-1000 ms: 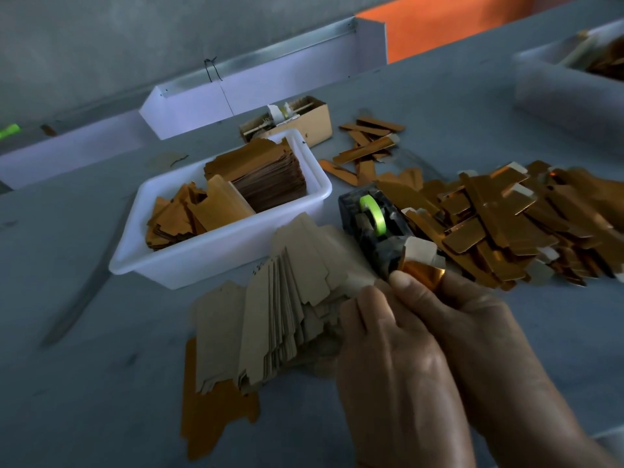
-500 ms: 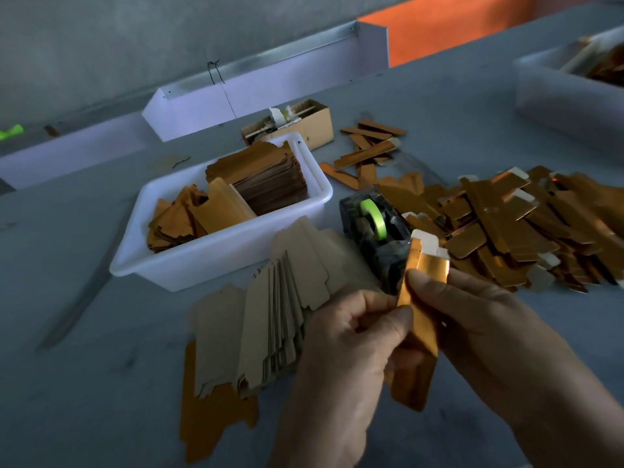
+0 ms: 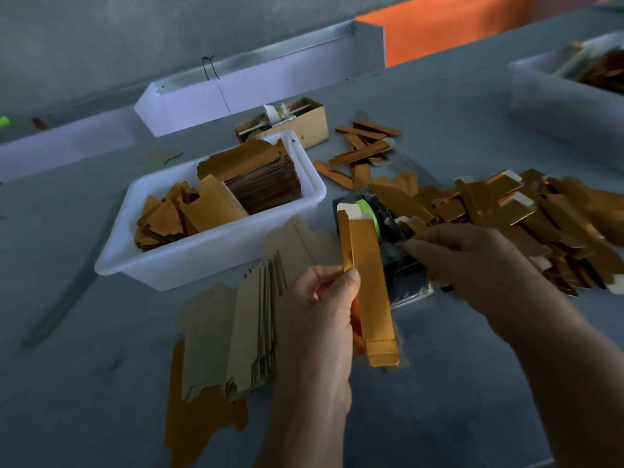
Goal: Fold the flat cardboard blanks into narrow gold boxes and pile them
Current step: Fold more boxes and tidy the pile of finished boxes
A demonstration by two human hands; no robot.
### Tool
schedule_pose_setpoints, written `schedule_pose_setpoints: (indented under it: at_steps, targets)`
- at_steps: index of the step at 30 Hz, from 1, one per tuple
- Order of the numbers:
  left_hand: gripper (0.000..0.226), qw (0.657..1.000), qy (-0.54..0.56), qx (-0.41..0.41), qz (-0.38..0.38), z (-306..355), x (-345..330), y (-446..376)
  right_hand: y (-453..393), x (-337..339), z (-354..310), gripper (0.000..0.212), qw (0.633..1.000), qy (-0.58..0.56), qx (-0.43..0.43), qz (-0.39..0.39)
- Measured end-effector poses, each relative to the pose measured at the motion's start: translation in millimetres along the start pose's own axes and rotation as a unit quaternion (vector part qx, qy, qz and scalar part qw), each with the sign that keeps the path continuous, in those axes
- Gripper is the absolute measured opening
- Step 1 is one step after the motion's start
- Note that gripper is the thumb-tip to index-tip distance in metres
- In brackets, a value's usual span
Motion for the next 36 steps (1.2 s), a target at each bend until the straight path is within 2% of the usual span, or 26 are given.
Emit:
schedule_pose_setpoints:
  at_steps: [5, 11, 13, 15, 17, 22, 24, 31, 36]
  targets:
    - [0.013, 1.0, 0.006, 0.018, -0.01, -7, -3, -1, -5, -14, -1, 0.007, 0.999, 0.026, -0.005, -0.023]
    - [0.011, 0.999, 0.01, 0.027, -0.029, -8, -2, -1, -6, -20, -1, 0.006, 1.0, 0.001, -0.01, 0.021]
    - [0.01, 0.999, 0.013, 0.026, -0.034, -9, -2, -2, -4, -23, -2, 0.009, 0.997, -0.056, -0.014, 0.047]
    - [0.01, 0.999, 0.021, 0.028, -0.042, -10, -2, -1, 1, -23, -3, 0.011, 0.981, -0.181, -0.034, 0.057]
    - [0.009, 0.998, 0.026, 0.03, -0.052, -10, -2, -1, 7, -19, -2, 0.013, 0.972, -0.222, -0.035, 0.067]
    - [0.013, 0.999, 0.024, 0.011, -0.033, -8, -1, -3, 21, -17, 8, 0.013, 0.992, -0.049, -0.01, 0.119]
    - [0.014, 0.999, 0.016, 0.0, -0.027, -6, -3, -4, 24, -20, 11, 0.011, 0.993, -0.014, -0.011, 0.118]
    - [0.006, 0.994, -0.019, -0.004, -0.104, 1, -27, -6, 26, -30, 14, 0.017, 0.993, -0.033, -0.006, 0.116]
    - [0.006, 0.992, -0.058, 0.012, -0.11, 4, -33, -16, 26, -33, 16, 0.011, 0.991, -0.024, -0.014, 0.129]
Point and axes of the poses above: each hand's wrist, its own y-axis away from the middle knuckle, its own x-axis out of the back of the hand, z = x × y, the point moved 1 cm from there along -y, towards the middle knuckle, and after that the axes turned 2 degrees about x, right-handed, at the moved point
